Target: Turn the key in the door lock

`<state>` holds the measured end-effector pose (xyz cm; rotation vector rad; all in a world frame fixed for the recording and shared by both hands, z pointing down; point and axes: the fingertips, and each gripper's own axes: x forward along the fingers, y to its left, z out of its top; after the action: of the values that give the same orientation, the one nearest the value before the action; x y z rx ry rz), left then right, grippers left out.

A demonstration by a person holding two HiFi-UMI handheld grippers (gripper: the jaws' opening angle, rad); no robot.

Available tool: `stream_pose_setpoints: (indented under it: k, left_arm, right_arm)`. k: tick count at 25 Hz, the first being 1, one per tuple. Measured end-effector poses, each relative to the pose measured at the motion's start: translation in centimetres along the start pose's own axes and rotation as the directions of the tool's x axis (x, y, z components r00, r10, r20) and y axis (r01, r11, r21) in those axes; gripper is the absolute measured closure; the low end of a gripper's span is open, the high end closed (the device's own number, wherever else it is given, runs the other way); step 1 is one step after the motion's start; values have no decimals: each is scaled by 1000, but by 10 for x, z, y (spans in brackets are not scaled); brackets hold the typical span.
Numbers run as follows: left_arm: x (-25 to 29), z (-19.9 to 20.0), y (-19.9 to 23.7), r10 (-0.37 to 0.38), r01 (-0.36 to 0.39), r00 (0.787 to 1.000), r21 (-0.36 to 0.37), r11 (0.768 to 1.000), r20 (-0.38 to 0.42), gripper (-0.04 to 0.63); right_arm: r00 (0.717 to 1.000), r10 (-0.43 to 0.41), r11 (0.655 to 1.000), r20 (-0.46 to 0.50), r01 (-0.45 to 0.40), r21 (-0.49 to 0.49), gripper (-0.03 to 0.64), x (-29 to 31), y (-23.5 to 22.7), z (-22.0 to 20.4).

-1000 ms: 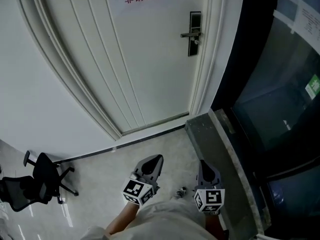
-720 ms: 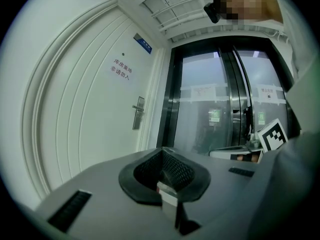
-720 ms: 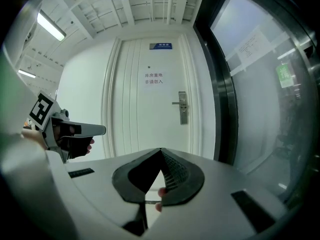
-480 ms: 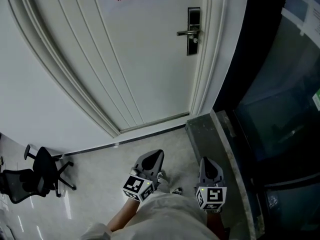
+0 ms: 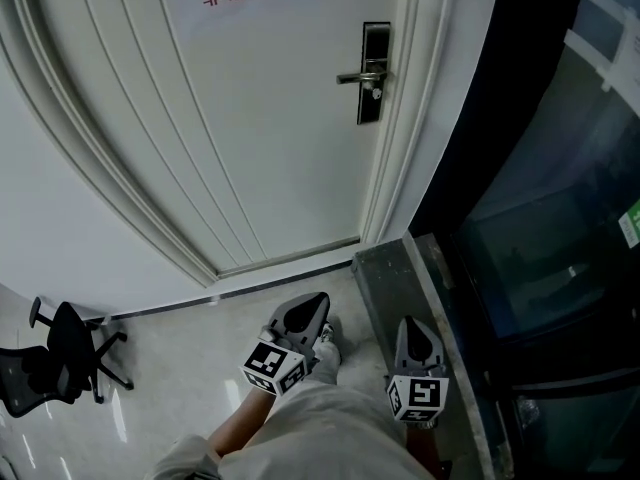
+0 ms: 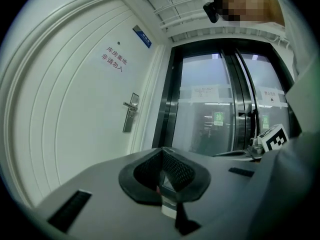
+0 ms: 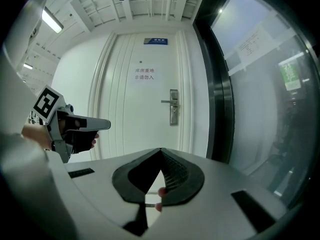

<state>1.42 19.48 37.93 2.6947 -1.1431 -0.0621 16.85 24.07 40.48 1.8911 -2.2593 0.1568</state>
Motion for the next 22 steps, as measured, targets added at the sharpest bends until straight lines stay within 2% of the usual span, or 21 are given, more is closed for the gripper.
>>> stream_pose_setpoints:
  k: [8, 12, 17, 22]
  left_arm:
    - [87, 26, 35, -15, 15, 999, 9, 1000, 32, 592]
    - [126, 17, 56, -38, 37, 999, -10, 999, -11, 592]
    - [178, 27, 91, -53, 52, 998, -23, 998, -18, 592]
    - [221, 45, 137, -56, 56, 998, -7, 998, -5, 592]
  right_arm:
    - [1000, 25, 999, -15, -25, -30, 617, 76, -31, 19]
    - [995, 86, 995, -51, -88, -49, 617, 120, -31, 21]
    - [993, 99, 993, -61, -103, -58, 617, 176, -45, 34]
    - [990, 138, 978, -33, -142, -152, 617, 232, -48, 51]
